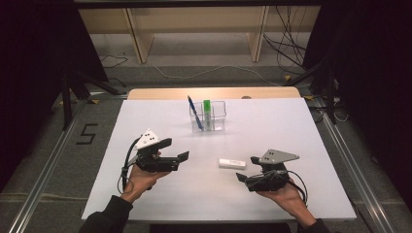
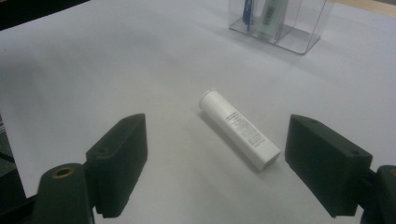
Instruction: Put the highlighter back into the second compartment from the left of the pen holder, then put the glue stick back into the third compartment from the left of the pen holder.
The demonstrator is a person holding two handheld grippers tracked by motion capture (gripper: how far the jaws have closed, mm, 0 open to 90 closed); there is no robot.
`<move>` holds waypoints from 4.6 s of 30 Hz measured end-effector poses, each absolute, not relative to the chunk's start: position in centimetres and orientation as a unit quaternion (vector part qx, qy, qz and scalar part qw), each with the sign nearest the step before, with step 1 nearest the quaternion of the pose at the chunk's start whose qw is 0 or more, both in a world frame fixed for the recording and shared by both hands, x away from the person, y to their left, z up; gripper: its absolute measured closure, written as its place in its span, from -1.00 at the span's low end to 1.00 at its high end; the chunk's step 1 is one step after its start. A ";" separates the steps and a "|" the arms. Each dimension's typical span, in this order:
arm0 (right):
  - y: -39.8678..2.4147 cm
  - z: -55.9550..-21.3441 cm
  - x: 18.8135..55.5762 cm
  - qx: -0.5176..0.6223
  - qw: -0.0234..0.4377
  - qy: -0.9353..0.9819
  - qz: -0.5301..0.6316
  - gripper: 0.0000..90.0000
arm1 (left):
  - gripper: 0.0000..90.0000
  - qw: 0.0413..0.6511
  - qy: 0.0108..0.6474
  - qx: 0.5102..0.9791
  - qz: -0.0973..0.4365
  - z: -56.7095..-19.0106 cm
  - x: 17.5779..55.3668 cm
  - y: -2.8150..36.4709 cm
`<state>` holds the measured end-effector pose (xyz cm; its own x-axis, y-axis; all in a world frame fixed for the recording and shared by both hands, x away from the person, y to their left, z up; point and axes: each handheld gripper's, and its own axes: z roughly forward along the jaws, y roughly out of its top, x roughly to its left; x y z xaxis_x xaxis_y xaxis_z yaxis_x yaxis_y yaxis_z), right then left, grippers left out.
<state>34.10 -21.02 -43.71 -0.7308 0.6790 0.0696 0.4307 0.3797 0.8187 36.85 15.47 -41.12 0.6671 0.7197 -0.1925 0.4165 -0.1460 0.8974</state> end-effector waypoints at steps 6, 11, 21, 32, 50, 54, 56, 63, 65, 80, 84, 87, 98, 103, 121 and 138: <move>-20.9 -43.4 34.6 0.334 0.143 0.823 0.437 -0.53 | -0.66 0.529 0.383 0.743 0.146 -41.2 36.4 15.8; -20.5 -42.9 35.4 0.324 0.139 0.835 0.423 -0.54 | -0.66 0.534 0.386 0.737 0.148 -41.2 35.8 16.4; -19.0 -42.6 37.3 0.304 0.126 0.862 0.385 -0.58 | -0.66 0.533 0.388 0.735 0.156 -41.4 35.1 17.1; -18.0 -42.4 39.5 0.302 0.107 0.877 0.357 -0.63 | -0.66 0.536 0.383 0.734 0.164 -41.4 34.5 17.7; -17.1 -43.1 41.5 0.287 0.105 0.900 0.310 -0.59 | -0.66 0.542 0.381 0.731 0.166 -41.6 34.2 17.6; -16.8 -43.2 41.7 0.282 0.105 0.905 0.300 -0.58 | -0.66 0.542 0.378 0.732 0.168 -41.6 34.2 17.6; -16.7 -43.2 41.9 0.281 0.101 0.908 0.294 -0.58 | -0.66 0.542 0.378 0.731 0.170 -41.6 34.1 17.6; -16.6 -43.2 42.3 0.274 0.094 0.915 0.280 -0.48 | -0.66 0.546 0.378 0.727 0.175 -41.7 34.3 17.8; -16.6 -43.4 42.4 0.270 0.090 0.919 0.273 -0.46 | -0.66 0.544 0.376 0.729 0.177 -41.8 34.3 17.7; -14.9 -44.6 43.4 0.246 0.074 0.943 0.214 -0.24 | -0.66 0.545 0.368 0.730 0.186 -42.1 33.9 17.9; -14.5 -44.8 43.8 0.236 0.069 0.947 0.204 -0.19 | -0.66 0.546 0.367 0.729 0.186 -42.1 33.9 18.0; -14.1 -44.7 44.0 0.230 0.068 0.951 0.197 -0.14 | -0.66 0.545 0.368 0.730 0.185 -42.1 33.9 17.9; -13.2 -45.3 44.2 0.210 0.057 0.961 0.170 0.02 | -0.66 0.545 0.368 0.731 0.183 -42.2 33.9 17.9; -12.7 -45.6 44.2 0.197 0.057 0.966 0.160 0.07 | -0.66 0.545 0.369 0.730 0.182 -42.2 33.9 17.9; -12.2 -45.8 44.5 0.187 0.051 0.970 0.146 0.26 | -0.66 0.545 0.368 0.731 0.181 -42.2 33.9 18.0; -12.0 -45.9 44.8 0.183 0.044 0.974 0.129 0.42 | -0.66 0.546 0.368 0.730 0.182 -42.1 33.9 18.0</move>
